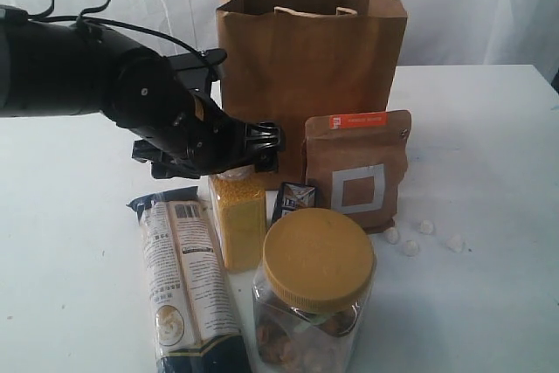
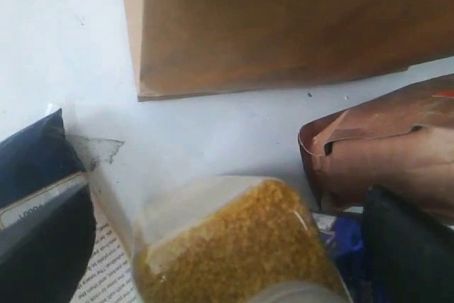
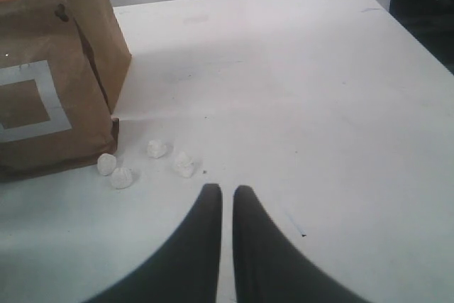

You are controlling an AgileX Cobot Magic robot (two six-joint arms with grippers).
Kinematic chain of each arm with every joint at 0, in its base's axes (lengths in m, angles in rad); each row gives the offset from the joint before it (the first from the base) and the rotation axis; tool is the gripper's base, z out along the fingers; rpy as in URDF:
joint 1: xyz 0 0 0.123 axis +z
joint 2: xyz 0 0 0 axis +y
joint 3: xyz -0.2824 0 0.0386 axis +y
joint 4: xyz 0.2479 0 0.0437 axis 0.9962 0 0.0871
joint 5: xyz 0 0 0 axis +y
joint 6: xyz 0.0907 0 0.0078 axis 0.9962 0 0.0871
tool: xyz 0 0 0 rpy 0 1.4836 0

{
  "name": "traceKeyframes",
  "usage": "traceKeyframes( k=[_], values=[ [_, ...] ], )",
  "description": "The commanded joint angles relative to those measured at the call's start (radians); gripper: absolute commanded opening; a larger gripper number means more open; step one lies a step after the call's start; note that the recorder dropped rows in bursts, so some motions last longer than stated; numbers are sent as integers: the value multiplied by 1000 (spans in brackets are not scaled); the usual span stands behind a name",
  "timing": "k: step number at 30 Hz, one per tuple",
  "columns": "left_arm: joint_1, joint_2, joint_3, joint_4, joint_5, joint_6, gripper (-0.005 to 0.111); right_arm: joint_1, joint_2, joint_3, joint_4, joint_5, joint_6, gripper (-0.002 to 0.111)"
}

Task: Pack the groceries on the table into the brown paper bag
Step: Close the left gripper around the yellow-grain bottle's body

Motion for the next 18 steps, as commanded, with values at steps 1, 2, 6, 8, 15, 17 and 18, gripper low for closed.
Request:
traceKeyframes(
  k=[1, 2, 6, 8, 15, 17, 18],
  values=[
    [-5, -5, -3, 1, 27, -68, 105, -1, -4, 2, -1, 2, -5, 6],
    [-5, -5, -3, 1, 35, -85, 105, -1, -4, 2, -1, 2, -5, 6],
    [-5, -5, -3, 3, 57, -99, 105, -1, -4, 2, -1, 2, -5, 6],
    [-5, -5, -3, 3, 64, -99, 105, -1, -4, 2, -1, 2, -5, 6],
    [-5, -5, -3, 3, 104, -106, 90, -1, -4, 2, -1, 2, -5, 6],
    [-5, -5, -3, 3, 104, -106, 72, -1, -4, 2, -1, 2, -5, 6],
    [-5, -7, -3, 3, 104, -106, 64, -1, -4, 2, -1, 2, -5, 6]
  ],
)
